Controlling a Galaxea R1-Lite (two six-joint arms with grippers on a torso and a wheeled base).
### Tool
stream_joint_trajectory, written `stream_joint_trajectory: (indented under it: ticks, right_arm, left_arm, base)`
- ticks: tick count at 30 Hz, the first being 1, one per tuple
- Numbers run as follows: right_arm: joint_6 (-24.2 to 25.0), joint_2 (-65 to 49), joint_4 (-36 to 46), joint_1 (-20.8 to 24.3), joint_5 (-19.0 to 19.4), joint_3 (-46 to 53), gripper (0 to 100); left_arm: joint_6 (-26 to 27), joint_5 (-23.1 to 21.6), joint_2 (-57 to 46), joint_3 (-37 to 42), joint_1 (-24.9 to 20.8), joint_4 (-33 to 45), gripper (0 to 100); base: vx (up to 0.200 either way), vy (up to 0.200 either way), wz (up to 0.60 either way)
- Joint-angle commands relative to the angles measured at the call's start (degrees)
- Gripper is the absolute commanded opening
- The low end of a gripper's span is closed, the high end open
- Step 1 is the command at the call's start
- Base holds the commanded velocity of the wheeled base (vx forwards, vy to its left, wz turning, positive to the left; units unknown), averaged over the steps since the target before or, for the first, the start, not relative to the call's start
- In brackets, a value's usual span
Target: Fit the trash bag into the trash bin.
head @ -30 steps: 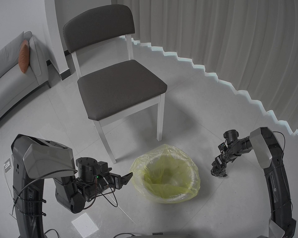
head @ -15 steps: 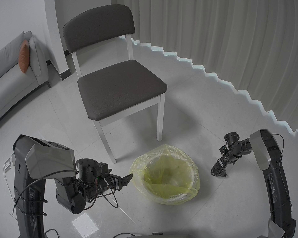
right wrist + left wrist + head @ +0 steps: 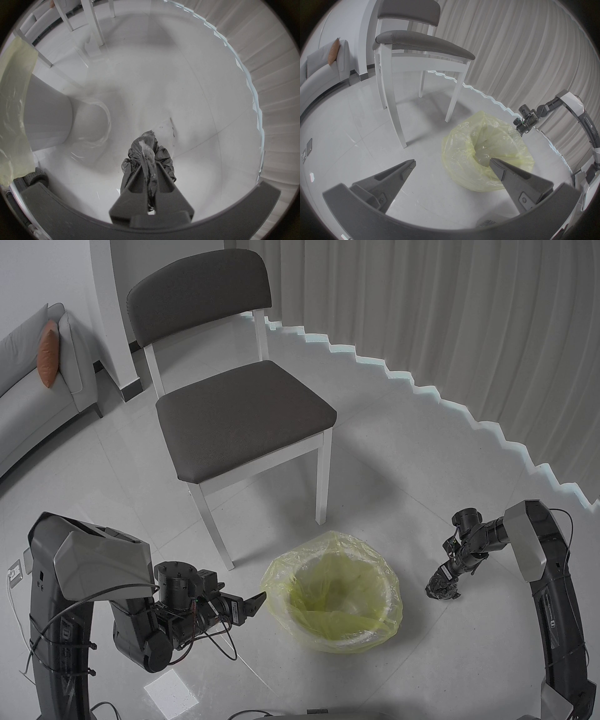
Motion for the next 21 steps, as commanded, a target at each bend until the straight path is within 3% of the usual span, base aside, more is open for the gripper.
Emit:
stream_joint_trajectory:
  ticks: [1,21]
  right_arm:
    - [0.1,-4.3,0.4,0.0,-0.1,3.6,0]
    - [0.4,-31.7,-5.6,0.0,0.0,28.9,0]
  left_arm:
    - [0.0,1.3,-0.9,0.6,-0.1,-0.6,100]
    - [-0.5,2.9,-16.5,13.2,-1.1,-4.2,100]
  base:
    - [0.0,0.0,0.0]
    - [0.0,0.0,0.0]
